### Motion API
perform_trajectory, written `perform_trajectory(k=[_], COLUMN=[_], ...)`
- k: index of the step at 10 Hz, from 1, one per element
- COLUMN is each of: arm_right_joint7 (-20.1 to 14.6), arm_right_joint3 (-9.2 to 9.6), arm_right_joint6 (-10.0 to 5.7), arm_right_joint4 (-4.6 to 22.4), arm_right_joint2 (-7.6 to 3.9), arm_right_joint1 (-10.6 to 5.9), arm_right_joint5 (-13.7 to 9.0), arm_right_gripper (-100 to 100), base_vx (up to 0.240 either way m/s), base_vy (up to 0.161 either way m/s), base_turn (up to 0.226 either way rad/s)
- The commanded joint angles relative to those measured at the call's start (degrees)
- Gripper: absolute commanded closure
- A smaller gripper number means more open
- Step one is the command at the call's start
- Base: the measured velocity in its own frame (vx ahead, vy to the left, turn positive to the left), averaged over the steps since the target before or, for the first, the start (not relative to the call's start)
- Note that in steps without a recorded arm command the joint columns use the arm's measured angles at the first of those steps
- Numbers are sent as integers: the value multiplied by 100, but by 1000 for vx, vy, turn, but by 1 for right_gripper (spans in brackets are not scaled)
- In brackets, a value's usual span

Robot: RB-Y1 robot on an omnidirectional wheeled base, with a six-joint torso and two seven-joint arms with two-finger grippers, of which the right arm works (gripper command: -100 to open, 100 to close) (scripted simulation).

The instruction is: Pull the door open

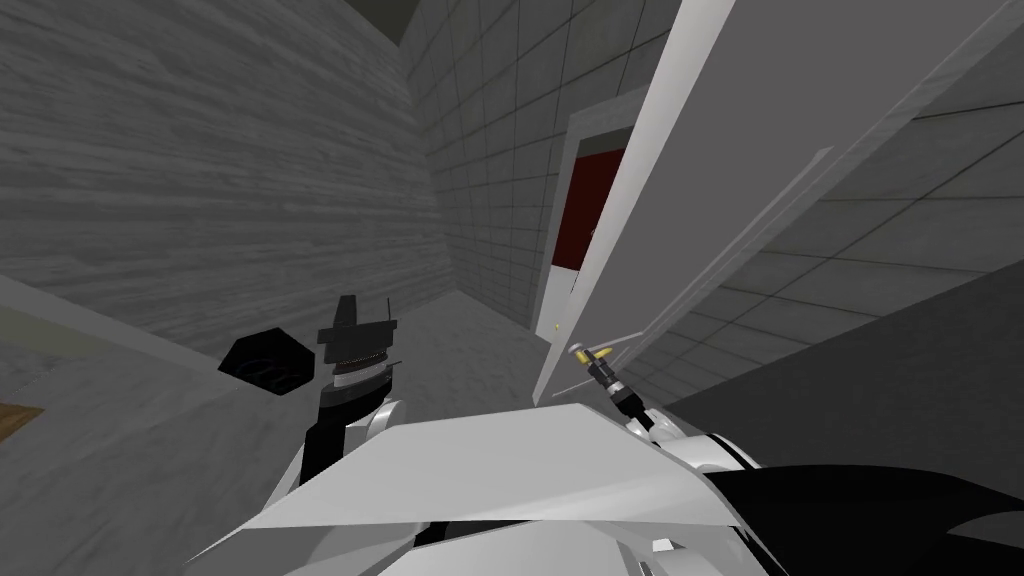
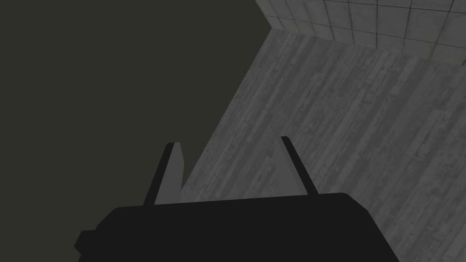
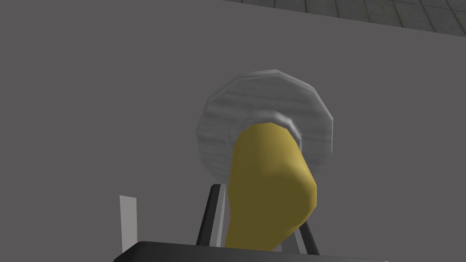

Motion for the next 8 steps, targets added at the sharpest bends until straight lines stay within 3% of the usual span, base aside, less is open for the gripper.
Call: perform_trajectory(k=[1, 8], arm_right_joint7=[8, 2], arm_right_joint3=[-11, -59], arm_right_joint6=[-51, -181], arm_right_joint4=[33, 97], arm_right_joint2=[-16, -57], arm_right_joint1=[14, 56], arm_right_joint5=[9, 38], arm_right_gripper=[100, 100], base_vx=[-195, -199], base_vy=[-99, -102], base_turn=[167, 160])
